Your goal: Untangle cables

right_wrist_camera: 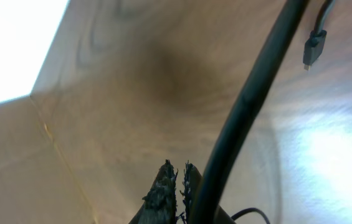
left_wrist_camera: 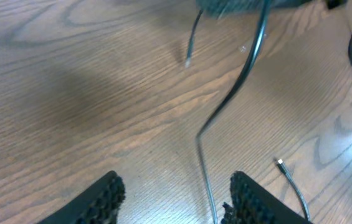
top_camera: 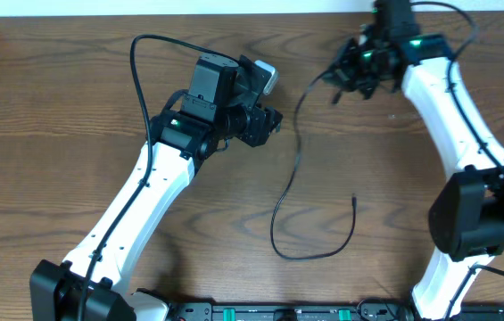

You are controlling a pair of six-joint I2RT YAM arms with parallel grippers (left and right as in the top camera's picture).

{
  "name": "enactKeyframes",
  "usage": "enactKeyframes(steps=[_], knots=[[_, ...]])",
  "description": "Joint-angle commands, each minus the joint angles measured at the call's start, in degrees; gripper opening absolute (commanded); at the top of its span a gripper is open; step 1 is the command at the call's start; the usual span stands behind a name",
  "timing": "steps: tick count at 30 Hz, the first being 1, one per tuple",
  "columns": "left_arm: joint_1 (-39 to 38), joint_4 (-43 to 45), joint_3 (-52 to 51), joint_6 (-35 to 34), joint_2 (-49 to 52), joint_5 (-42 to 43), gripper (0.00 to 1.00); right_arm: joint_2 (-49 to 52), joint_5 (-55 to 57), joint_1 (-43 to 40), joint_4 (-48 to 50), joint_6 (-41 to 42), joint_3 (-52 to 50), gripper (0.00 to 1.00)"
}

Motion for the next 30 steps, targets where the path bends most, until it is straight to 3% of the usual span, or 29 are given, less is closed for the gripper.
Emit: enactKeyframes(steps=[1,7,17,28,29,30], knots=[[0.0,-0.3,0.5,0.3,-0.3,-0.8,0.59,-0.2,1.2,-6.4,0.4,-6.7,-0.1,0.01],[0.0,-0.3,0.5,0.3,-0.3,-0.8,0.66,-0.3,5.5,-16.7,0.2,-13.2,1.3,0.01],[0.0,-0.7,0.5,0.0,1.2,-0.7,0.66,-0.3,19.7,-33.7,-1.8,-21.1,10.5,0.01],[0.0,-0.9,0.5,-0.4,2.8,-0.7,0.66,-0.3,24.9,-42.5,-1.3,-29.8,19.8,0.01],[0.0,-0.9,0.5,-0.4,2.8,-0.7,0.66,-0.3,27.1,-42.5,-1.2,-30.8,19.8,0.06],[0.0,-1.0,0.5,-0.4,2.8,-0.7,0.66,-0.3,29.2,-42.4,-1.6,-31.0,19.8,0.18]])
